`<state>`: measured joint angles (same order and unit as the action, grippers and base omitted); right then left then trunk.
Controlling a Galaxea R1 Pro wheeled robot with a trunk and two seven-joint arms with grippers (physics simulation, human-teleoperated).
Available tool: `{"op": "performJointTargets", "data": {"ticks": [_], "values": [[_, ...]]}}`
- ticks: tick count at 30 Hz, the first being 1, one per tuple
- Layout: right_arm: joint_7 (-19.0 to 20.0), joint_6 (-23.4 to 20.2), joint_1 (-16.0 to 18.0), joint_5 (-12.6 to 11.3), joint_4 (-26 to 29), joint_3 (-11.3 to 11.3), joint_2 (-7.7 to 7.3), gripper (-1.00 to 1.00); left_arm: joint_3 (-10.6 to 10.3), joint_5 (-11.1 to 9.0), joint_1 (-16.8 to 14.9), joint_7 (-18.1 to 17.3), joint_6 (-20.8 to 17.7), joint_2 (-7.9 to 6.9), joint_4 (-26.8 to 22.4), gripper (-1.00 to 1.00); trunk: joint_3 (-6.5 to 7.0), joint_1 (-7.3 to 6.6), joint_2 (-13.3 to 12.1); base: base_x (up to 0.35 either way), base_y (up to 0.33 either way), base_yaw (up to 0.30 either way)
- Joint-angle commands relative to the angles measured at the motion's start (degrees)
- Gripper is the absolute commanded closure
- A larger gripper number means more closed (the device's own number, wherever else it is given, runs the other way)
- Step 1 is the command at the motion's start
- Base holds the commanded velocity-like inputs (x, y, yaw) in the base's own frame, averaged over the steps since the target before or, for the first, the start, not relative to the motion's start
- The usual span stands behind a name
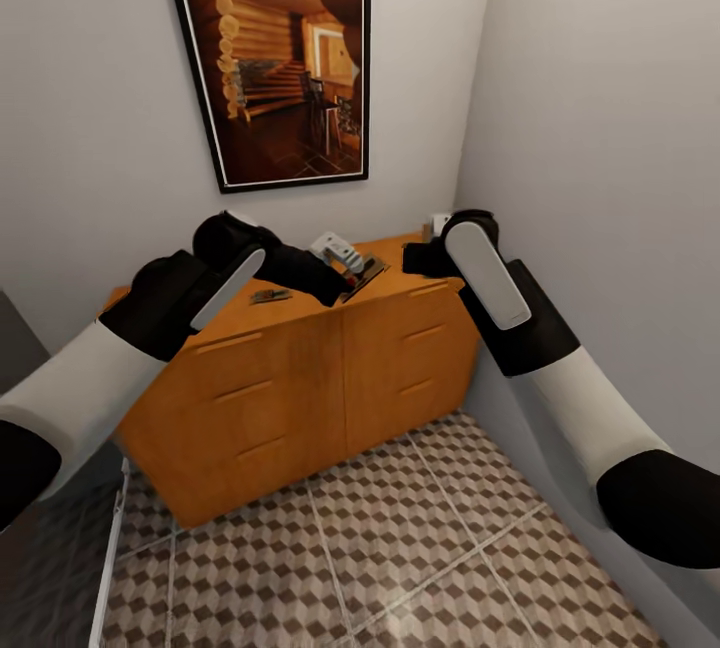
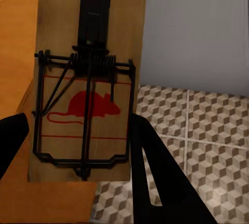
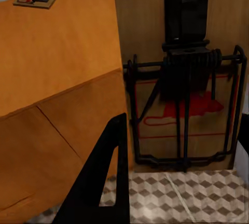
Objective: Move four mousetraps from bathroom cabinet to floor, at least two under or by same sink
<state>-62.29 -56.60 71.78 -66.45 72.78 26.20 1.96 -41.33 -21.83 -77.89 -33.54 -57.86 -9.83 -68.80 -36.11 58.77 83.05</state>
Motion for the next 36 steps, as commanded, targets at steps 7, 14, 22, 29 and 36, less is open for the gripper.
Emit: {"op": "performJointTargets", "data": {"ticks": [7, 14, 22, 29, 36], "values": [[-0.54, -0.1, -0.02, 4.27, 0.62, -0.06, -4.69, 1.0, -0.01, 0.12, -0.04, -0.24, -0.14, -3.35, -2.27, 1.0, -0.06, -0.04, 0.04, -0.215, 0.0, 0.0], [-0.41, -0.18, -1.06, 4.84, 0.61, -0.08, -8.86, 1.0, -0.37, 0.18, 1.89, -0.05, -0.08, -3.82, 0.47, 1.0, -0.06, -0.04, 0.04, -0.019, 0.0, 0.0], [0.11, 0.22, -5.39, 4.91, 0.51, -0.1, -13.31, 1.0, -1.66, 0.28, 3.31, 0.07, 0.07, -3.35, 7.55, 1.0, -0.06, -0.04, 0.04, -0.001, 0.0, 0.0], [0.07, 0.26, -7.6, 4.9, 0.24, -0.1, -13.72, 1.0, -4.21, 0.31, 6.08, 0.3, 0.12, -3.39, 9.21, 1.0, -0.06, -0.04, 0.04, -0.062, 0.0, 0.0], [0.06, 0.26, -11.61, 4.84, 0.09, -0.1, -13.74, 1.0, -7.16, 0.2, 9.13, 0.34, 0.47, -2.13, 15.46, 1.0, -0.06, -0.04, 0.04, -0.27, 0.0, 0.0]]}}
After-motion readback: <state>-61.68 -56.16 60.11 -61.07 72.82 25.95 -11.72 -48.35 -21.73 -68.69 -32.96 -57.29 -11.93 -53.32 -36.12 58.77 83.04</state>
